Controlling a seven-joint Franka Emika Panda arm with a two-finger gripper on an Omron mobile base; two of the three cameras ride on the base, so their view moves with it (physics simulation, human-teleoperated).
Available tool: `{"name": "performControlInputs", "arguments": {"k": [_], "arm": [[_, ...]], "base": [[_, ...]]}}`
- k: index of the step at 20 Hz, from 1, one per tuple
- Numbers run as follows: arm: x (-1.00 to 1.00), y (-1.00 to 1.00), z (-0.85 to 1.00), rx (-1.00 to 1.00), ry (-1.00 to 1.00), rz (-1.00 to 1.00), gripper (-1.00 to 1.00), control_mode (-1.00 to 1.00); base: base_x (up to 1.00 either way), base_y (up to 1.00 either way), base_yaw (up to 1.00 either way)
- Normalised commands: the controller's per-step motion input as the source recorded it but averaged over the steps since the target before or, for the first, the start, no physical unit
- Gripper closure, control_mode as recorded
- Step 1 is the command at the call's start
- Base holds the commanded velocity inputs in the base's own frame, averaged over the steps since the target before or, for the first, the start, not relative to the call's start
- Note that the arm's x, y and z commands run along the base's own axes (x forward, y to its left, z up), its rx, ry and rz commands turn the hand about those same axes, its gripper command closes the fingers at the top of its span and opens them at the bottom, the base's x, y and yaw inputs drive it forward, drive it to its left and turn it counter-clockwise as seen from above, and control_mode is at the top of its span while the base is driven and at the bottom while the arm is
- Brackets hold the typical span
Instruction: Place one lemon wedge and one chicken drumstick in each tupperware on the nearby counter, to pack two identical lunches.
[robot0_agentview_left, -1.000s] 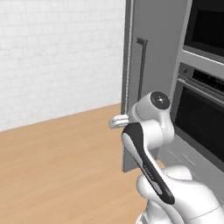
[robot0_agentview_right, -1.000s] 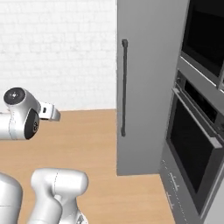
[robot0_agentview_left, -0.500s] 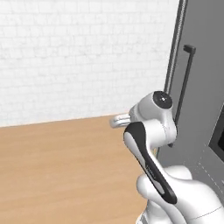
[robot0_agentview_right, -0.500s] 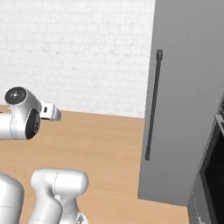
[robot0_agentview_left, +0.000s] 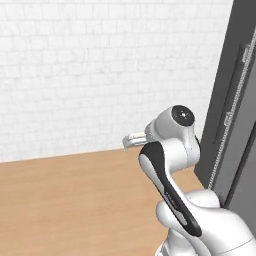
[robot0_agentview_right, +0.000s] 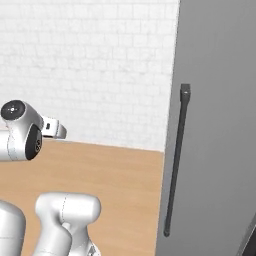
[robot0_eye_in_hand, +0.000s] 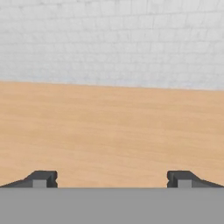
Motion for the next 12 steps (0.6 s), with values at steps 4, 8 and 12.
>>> {"name": "performControlInputs", "arguments": {"k": [4,8,12], "arm": [[0.0,0.0,0.0,0.0,0.0,0.0,-1.0,1.0],[0.0,0.0,0.0,0.0,0.0,0.0,-1.0,1.0],[0.0,0.0,0.0,0.0,0.0,0.0,-1.0,1.0]], "base": [[1.0,0.15,0.0],[1.0,0.21,-0.01],[1.0,0.57,-0.13]]}}
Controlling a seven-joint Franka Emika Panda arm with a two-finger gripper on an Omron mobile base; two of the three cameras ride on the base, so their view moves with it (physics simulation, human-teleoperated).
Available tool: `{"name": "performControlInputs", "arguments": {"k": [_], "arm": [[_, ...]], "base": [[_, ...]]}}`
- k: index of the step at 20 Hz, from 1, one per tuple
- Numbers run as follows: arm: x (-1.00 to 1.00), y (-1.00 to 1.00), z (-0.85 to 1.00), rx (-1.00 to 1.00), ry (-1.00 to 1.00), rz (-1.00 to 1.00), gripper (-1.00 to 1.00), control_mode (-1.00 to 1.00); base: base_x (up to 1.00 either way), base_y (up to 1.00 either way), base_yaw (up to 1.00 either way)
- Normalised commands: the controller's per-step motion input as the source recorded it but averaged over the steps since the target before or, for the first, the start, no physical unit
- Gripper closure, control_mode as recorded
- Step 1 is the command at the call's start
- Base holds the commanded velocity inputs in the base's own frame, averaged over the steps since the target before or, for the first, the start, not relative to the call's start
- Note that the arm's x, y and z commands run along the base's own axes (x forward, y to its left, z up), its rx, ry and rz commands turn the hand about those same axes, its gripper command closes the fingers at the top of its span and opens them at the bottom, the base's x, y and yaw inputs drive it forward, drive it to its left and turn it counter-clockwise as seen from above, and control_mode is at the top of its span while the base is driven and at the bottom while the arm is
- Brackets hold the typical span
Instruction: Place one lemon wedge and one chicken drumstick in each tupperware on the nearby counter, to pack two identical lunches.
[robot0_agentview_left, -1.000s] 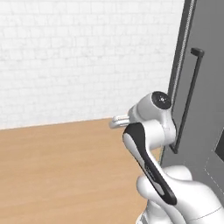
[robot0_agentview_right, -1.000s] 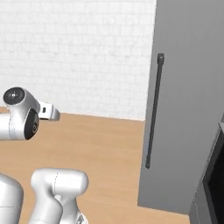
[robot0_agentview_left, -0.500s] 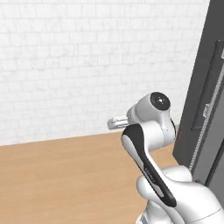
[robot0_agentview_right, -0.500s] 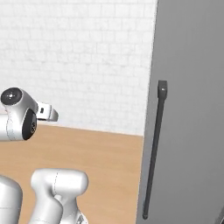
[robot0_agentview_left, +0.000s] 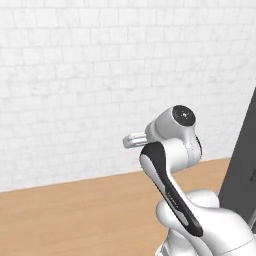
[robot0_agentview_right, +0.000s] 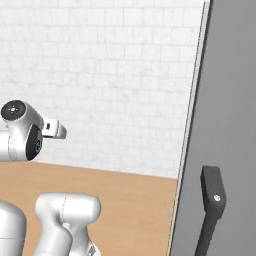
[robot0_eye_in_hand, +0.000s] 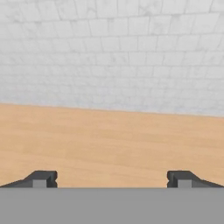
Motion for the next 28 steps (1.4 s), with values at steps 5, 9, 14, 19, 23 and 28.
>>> {"name": "performControlInputs", "arguments": {"k": [5,9,14,19,23,28], "arm": [[0.0,0.0,0.0,0.0,0.0,0.0,-1.0,1.0],[0.0,0.0,0.0,0.0,0.0,0.0,-1.0,1.0],[0.0,0.0,0.0,0.0,0.0,0.0,-1.0,1.0],[0.0,0.0,0.0,0.0,0.0,0.0,-1.0,1.0],[0.0,0.0,0.0,0.0,0.0,0.0,-1.0,1.0],[0.0,0.0,0.0,0.0,0.0,0.0,-1.0,1.0]], "base": [[1.0,0.82,-0.38],[1.0,0.92,-0.67],[0.65,0.55,-0.89],[0.23,0.24,-1.0],[0.19,0.19,-1.0],[0.23,0.06,-0.98]]}}
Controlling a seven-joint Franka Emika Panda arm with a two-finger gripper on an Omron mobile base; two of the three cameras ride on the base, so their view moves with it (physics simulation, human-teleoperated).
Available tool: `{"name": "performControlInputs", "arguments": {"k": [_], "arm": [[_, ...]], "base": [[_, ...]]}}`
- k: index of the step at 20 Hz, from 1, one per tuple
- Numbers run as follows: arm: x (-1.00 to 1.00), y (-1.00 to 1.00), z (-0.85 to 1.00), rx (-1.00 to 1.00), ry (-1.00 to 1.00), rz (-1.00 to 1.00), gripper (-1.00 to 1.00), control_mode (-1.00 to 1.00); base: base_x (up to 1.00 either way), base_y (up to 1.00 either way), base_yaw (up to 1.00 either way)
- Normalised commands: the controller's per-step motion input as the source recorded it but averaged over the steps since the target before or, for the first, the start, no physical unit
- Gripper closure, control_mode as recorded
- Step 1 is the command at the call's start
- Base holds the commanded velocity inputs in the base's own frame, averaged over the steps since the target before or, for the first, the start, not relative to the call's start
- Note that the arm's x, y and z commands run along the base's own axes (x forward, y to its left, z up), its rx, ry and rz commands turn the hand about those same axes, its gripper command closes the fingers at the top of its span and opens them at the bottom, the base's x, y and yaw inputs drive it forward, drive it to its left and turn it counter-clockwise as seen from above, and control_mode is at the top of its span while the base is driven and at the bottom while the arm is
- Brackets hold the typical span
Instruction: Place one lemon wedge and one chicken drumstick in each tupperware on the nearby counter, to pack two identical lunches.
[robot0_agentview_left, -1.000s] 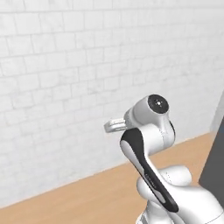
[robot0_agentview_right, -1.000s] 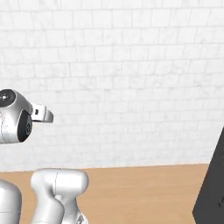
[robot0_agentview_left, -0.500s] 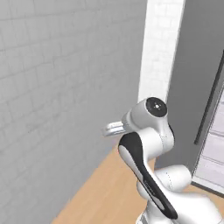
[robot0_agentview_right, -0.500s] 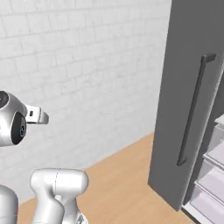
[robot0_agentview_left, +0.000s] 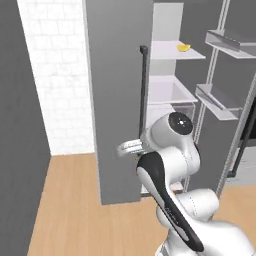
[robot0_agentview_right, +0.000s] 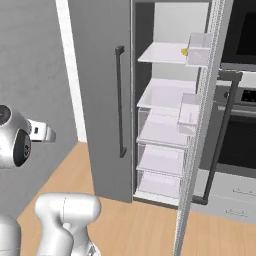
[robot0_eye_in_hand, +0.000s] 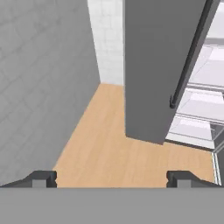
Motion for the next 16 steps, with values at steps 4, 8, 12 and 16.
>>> {"name": "performControlInputs", "arguments": {"k": [4,8,12,16], "arm": [[0.0,0.0,0.0,0.0,0.0,0.0,-1.0,1.0],[0.0,0.0,0.0,0.0,0.0,0.0,-1.0,1.0],[0.0,0.0,0.0,0.0,0.0,0.0,-1.0,1.0],[0.0,0.0,0.0,0.0,0.0,0.0,-1.0,1.0]], "base": [[0.13,-0.06,-0.24],[1.0,-0.07,-0.08],[1.0,-0.37,-0.04],[0.98,-0.42,-0.44]]}}
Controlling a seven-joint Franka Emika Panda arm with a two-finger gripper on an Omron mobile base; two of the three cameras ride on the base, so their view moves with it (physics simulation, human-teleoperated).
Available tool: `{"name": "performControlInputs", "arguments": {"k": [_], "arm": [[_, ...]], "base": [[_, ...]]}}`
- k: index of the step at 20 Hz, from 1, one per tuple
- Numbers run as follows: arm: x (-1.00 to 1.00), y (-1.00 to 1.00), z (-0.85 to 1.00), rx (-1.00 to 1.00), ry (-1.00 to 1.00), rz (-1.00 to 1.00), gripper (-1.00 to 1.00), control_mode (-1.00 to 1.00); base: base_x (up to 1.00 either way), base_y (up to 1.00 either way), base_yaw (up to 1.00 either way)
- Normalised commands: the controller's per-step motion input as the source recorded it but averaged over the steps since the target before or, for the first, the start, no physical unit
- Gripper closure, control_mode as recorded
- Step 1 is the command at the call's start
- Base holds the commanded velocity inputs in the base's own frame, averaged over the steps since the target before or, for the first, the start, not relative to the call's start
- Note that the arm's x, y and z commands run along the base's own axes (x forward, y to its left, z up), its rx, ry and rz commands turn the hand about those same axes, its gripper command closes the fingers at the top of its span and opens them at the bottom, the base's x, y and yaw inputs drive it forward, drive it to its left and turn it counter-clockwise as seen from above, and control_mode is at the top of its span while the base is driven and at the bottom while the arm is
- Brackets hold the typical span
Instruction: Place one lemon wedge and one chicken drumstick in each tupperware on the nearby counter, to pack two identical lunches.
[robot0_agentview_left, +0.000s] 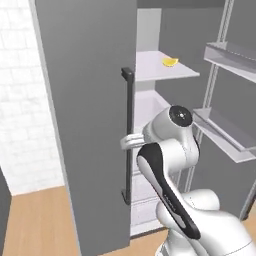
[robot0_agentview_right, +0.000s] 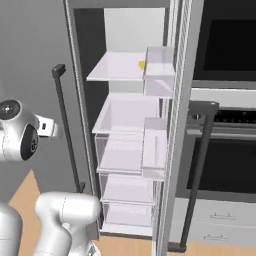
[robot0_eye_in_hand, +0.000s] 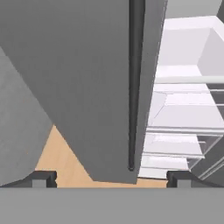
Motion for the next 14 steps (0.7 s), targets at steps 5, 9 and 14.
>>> {"name": "performControlInputs", "arguments": {"k": [5,9,14], "arm": [[0.0,0.0,0.0,0.0,0.0,0.0,-1.0,1.0],[0.0,0.0,0.0,0.0,0.0,0.0,-1.0,1.0],[0.0,0.0,0.0,0.0,0.0,0.0,-1.0,1.0]], "base": [[0.84,-0.2,-0.51],[-0.05,-0.47,-0.21],[0.02,-0.27,-0.02]]}}
